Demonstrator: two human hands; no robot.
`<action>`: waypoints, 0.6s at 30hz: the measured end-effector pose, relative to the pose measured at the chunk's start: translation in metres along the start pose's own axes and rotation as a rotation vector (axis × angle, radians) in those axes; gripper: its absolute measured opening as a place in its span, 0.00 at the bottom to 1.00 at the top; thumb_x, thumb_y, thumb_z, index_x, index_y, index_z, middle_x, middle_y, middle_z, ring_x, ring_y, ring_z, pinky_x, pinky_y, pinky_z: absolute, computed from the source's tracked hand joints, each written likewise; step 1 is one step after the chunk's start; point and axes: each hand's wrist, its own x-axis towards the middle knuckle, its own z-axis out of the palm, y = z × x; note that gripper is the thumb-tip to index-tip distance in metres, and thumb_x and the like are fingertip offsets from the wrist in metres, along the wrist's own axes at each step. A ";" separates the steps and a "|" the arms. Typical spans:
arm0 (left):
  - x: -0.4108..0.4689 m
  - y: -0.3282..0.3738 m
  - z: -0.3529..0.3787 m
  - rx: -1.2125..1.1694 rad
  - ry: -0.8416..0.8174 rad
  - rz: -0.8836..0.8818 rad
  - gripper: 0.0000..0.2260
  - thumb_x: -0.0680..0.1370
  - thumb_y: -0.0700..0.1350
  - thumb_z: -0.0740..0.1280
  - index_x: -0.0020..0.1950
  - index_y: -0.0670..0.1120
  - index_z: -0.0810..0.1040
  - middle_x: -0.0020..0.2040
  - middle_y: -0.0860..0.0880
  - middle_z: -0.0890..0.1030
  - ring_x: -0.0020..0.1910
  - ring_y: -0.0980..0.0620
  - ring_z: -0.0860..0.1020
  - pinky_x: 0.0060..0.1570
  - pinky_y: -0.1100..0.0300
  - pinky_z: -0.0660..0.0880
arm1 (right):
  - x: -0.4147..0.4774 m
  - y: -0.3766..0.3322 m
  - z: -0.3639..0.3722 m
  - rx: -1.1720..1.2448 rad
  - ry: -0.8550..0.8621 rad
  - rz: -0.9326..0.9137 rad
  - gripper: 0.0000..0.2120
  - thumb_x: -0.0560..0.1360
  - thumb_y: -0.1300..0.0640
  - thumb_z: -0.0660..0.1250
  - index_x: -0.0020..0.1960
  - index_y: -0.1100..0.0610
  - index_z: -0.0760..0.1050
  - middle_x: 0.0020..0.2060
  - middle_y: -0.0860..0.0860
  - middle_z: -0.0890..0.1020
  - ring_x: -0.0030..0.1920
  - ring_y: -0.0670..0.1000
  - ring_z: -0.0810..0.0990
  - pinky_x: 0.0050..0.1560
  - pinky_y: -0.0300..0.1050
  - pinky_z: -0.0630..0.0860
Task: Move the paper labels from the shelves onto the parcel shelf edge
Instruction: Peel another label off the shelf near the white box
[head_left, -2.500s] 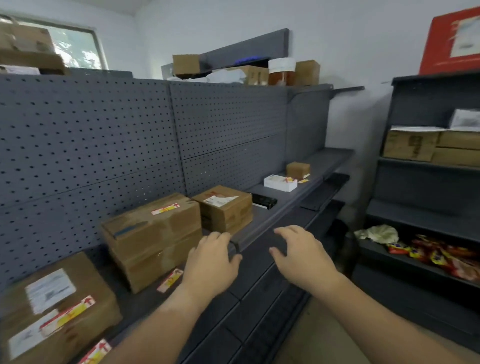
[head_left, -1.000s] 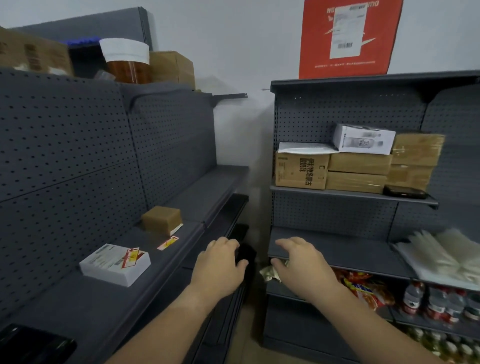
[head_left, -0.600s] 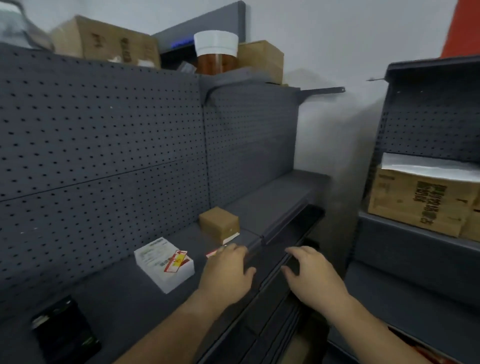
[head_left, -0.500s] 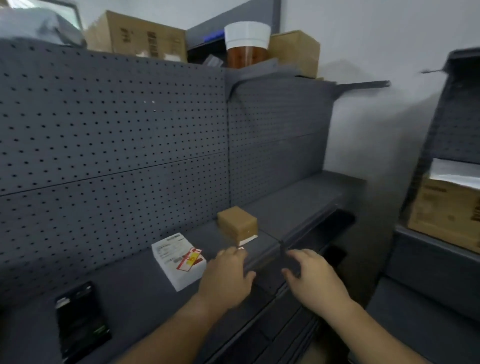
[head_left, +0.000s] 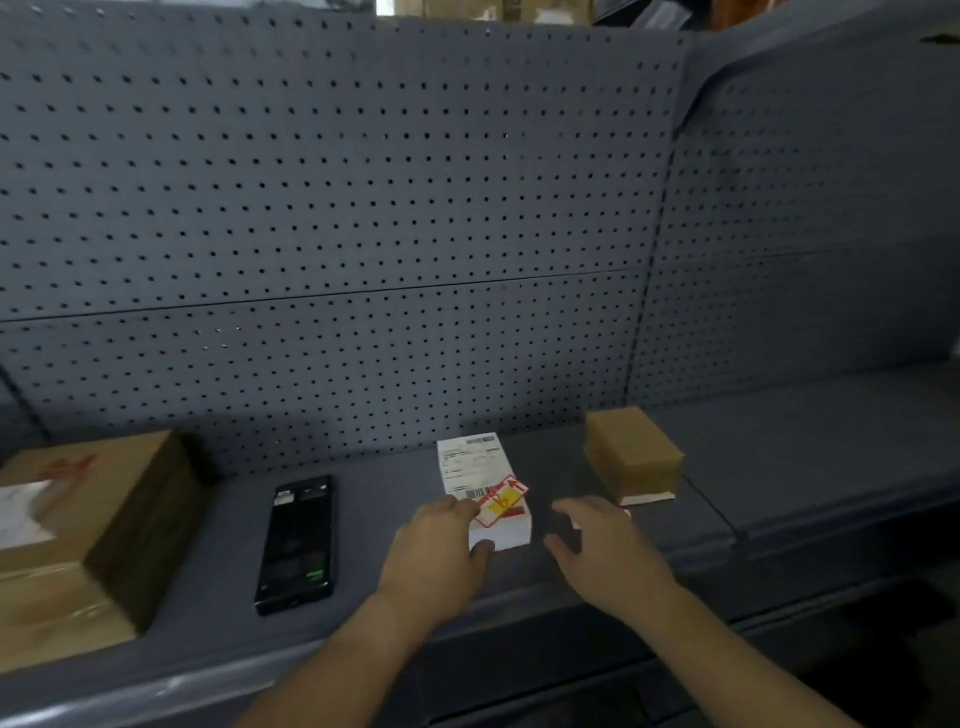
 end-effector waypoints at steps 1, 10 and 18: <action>0.004 -0.005 0.001 0.001 0.003 -0.009 0.17 0.78 0.55 0.64 0.66 0.53 0.73 0.60 0.52 0.76 0.58 0.51 0.73 0.56 0.54 0.74 | 0.008 -0.003 0.003 -0.005 -0.002 -0.005 0.21 0.78 0.47 0.65 0.70 0.50 0.71 0.65 0.48 0.75 0.63 0.49 0.74 0.62 0.44 0.71; 0.035 -0.029 0.025 -0.043 0.072 0.056 0.14 0.78 0.59 0.62 0.57 0.53 0.78 0.52 0.54 0.77 0.51 0.53 0.74 0.49 0.54 0.75 | 0.063 -0.011 0.021 0.066 0.005 0.001 0.19 0.79 0.48 0.65 0.68 0.52 0.74 0.61 0.52 0.78 0.59 0.50 0.76 0.58 0.44 0.75; 0.045 -0.032 0.038 0.001 0.090 0.017 0.12 0.77 0.58 0.63 0.52 0.53 0.80 0.48 0.54 0.75 0.49 0.54 0.73 0.46 0.57 0.72 | 0.091 -0.004 0.031 0.163 -0.015 0.022 0.16 0.78 0.51 0.67 0.64 0.55 0.77 0.54 0.51 0.82 0.47 0.44 0.76 0.48 0.35 0.72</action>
